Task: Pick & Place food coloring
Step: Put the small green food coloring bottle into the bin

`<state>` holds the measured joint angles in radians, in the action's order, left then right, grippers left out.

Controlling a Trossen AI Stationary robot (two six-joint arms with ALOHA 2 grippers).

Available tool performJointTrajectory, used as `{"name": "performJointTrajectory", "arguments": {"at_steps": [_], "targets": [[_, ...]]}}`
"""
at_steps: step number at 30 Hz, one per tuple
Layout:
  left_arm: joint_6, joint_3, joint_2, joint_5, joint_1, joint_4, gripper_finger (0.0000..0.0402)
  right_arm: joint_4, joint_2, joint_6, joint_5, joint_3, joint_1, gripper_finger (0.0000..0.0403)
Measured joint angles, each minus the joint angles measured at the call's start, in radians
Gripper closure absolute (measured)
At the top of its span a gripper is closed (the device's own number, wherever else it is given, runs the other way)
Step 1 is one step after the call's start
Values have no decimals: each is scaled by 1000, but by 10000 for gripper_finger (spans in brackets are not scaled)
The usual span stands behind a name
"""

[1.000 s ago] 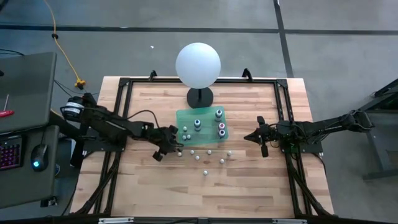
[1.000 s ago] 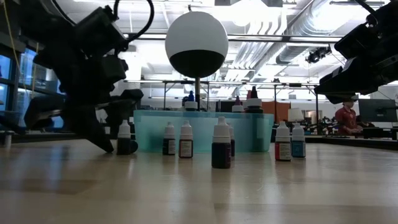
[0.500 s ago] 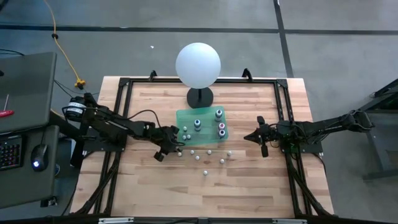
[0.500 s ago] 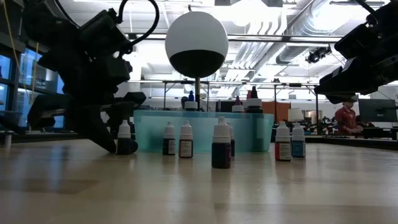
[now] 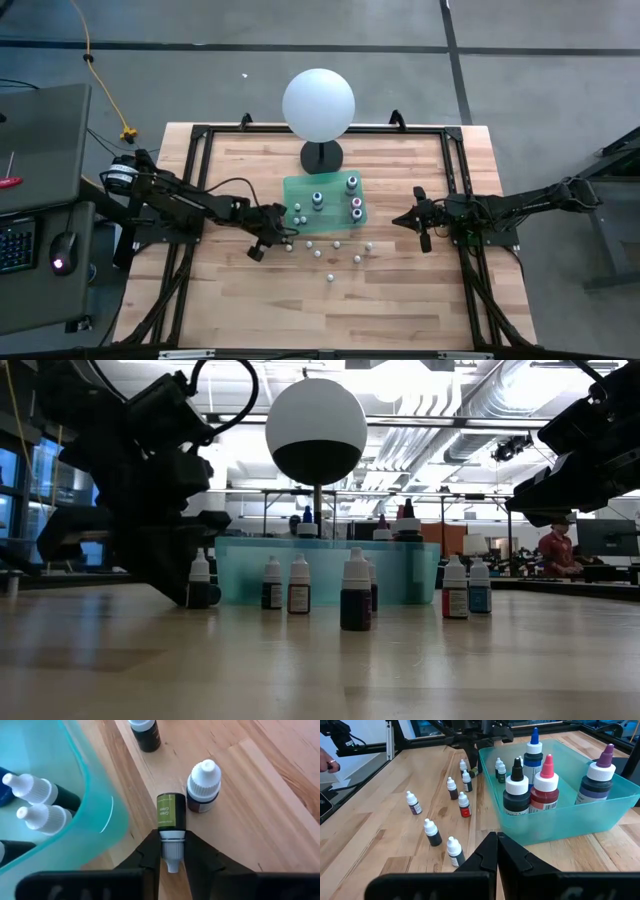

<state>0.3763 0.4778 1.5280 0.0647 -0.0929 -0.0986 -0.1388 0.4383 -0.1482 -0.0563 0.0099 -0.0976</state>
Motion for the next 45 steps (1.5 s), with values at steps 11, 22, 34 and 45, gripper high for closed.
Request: {"name": "performJointTrajectory", "arguments": {"at_steps": [11, 22, 34, 45], "targets": [[-66, -2, -12, 31, 2, 4, 352, 0, 0, 0, 0, 0, 0, 402], [-134, -8, -195, -38, 1, 241, 353, 0, 0, 0, 0, 0, 0, 402], [-74, 274, -263, -206, 2, 789, 354, 1, 0, 0, 0, 0, 0, 402], [-52, 712, -64, -346, 2, 1217, 354, 3, -2, 0, 0, 0, 0, 402]]}}
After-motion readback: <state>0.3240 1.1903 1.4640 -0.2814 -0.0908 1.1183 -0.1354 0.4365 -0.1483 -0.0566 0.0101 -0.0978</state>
